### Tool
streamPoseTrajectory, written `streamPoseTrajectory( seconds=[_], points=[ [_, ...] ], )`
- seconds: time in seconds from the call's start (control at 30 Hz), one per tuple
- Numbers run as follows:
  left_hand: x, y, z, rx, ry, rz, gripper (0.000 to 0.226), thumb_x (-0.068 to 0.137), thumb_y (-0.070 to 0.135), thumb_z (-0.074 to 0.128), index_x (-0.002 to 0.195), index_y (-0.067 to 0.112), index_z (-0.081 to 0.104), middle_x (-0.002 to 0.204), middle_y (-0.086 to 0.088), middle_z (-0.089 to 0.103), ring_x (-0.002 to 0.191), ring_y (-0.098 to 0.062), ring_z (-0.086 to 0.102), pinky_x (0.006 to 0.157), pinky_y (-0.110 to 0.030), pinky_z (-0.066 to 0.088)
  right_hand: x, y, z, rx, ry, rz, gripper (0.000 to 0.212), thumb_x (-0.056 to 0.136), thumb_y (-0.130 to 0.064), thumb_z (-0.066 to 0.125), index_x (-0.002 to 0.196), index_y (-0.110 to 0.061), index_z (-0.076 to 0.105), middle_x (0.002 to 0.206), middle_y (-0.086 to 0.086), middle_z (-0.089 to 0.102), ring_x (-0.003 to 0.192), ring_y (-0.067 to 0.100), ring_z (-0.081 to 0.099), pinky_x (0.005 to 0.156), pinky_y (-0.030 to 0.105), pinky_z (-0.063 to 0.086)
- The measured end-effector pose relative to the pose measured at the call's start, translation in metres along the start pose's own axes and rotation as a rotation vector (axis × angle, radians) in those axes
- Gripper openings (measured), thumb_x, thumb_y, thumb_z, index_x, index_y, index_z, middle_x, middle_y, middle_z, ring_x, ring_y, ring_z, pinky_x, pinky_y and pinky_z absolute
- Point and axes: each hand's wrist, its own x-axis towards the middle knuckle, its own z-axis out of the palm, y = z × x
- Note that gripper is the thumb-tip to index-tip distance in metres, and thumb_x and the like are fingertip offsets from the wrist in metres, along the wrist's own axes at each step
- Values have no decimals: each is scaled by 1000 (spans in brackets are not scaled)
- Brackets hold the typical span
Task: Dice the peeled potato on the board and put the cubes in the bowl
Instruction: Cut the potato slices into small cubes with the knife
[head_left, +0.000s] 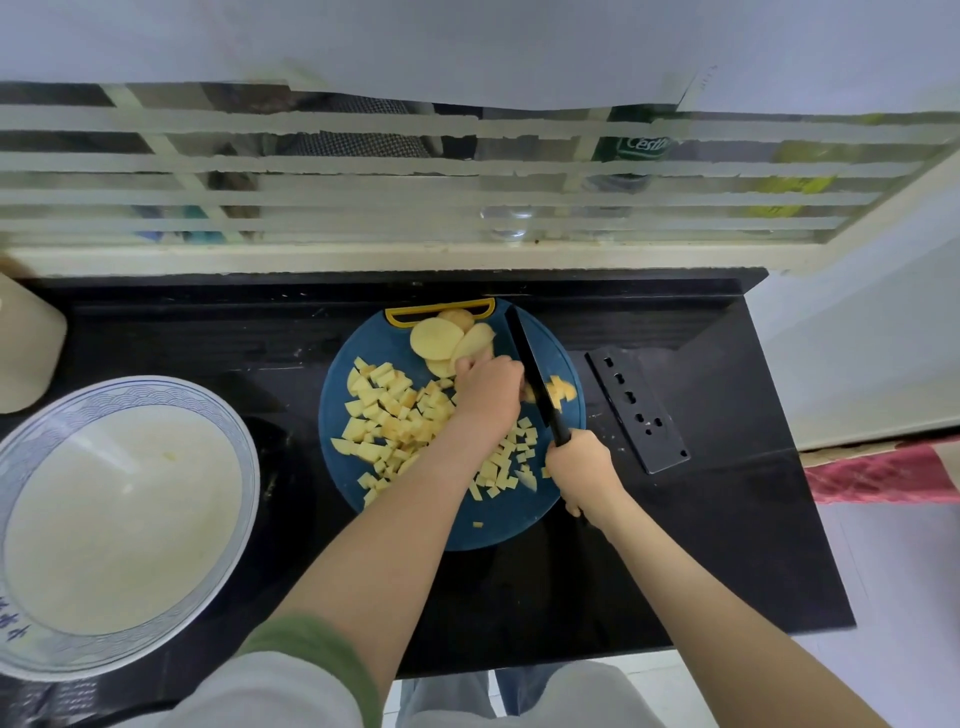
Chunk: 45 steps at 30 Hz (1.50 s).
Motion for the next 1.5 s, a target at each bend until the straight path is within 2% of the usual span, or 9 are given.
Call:
streamPoseTrajectory(
  seconds=[0.13, 0.23, 0.37, 0.57, 0.93, 1.17, 1.23, 1.37, 1.5],
  points=[
    [0, 2, -3, 35, -24, -13, 23, 88, 2, 50, 99, 17, 62, 105, 0, 58, 108, -22, 43, 85, -37, 27, -3, 0, -2, 278, -90, 10, 16, 95, -10, 44, 79, -8, 49, 56, 6, 39, 37, 15, 31, 38, 22, 26],
    [-4, 3, -3, 42, -36, -27, 25, 89, 8, 52, 112, 16, 56, 111, -1, 58, 111, -23, 43, 85, -37, 27, -12, 0, -9, 397, -128, -10, 13, 93, -6, 45, 81, -9, 49, 49, 4, 34, 33, 14, 25, 37, 21, 22],
    [-9, 12, -5, -5, -63, -71, 49, 88, 30, 50, 135, 19, 38, 114, -4, 61, 114, -27, 43, 85, -40, 26, -14, 4, -22, 402, -105, -42, 10, 90, -3, 46, 82, -8, 51, 52, 7, 34, 34, 16, 25, 38, 22, 23],
    [4, 36, 6, 189, -147, -21, 72, 85, 70, 42, 139, 23, 33, 131, -12, 49, 122, -30, 41, 98, -43, 28, -8, 14, -48, 364, -24, -41, 10, 86, -3, 43, 81, -9, 49, 52, 5, 34, 34, 15, 25, 37, 20, 24],
    [3, 40, 16, 128, -61, 37, 45, 96, 34, 50, 136, 21, 37, 133, -15, 38, 120, -33, 38, 94, -41, 37, 4, 23, -63, 339, -38, -47, 8, 92, -7, 46, 86, -7, 51, 54, 6, 39, 31, 13, 28, 34, 20, 26],
    [8, 20, 10, 158, -131, 396, 39, 92, 5, 51, 127, 19, 45, 123, -10, 39, 111, -29, 37, 87, -39, 34, 9, 26, -54, 138, -17, -75, 15, 95, -12, 45, 83, -12, 55, 68, 9, 50, 43, 17, 39, 35, 22, 33],
    [10, 14, 8, 178, -100, 394, 43, 92, 7, 53, 132, 17, 42, 125, -9, 41, 113, -27, 39, 90, -38, 34, 8, 28, -51, 119, -3, -75, 16, 97, -14, 46, 85, -15, 56, 70, 8, 52, 47, 18, 43, 36, 21, 36],
    [5, 9, 10, 158, 9, 192, 44, 92, 35, 56, 128, 14, 42, 125, -4, 47, 114, -24, 43, 92, -36, 31, 5, 32, -46, 128, 12, -62, 17, 97, -16, 46, 85, -16, 57, 71, 7, 54, 51, 17, 45, 40, 24, 38],
    [1, 5, 14, 94, 32, 142, 40, 92, 38, 52, 125, 16, 46, 122, -3, 49, 114, -23, 44, 91, -36, 31, 0, 35, -39, 120, -5, -72, 16, 97, -17, 47, 85, -14, 57, 70, 6, 54, 53, 17, 46, 44, 26, 40]
  ],
)
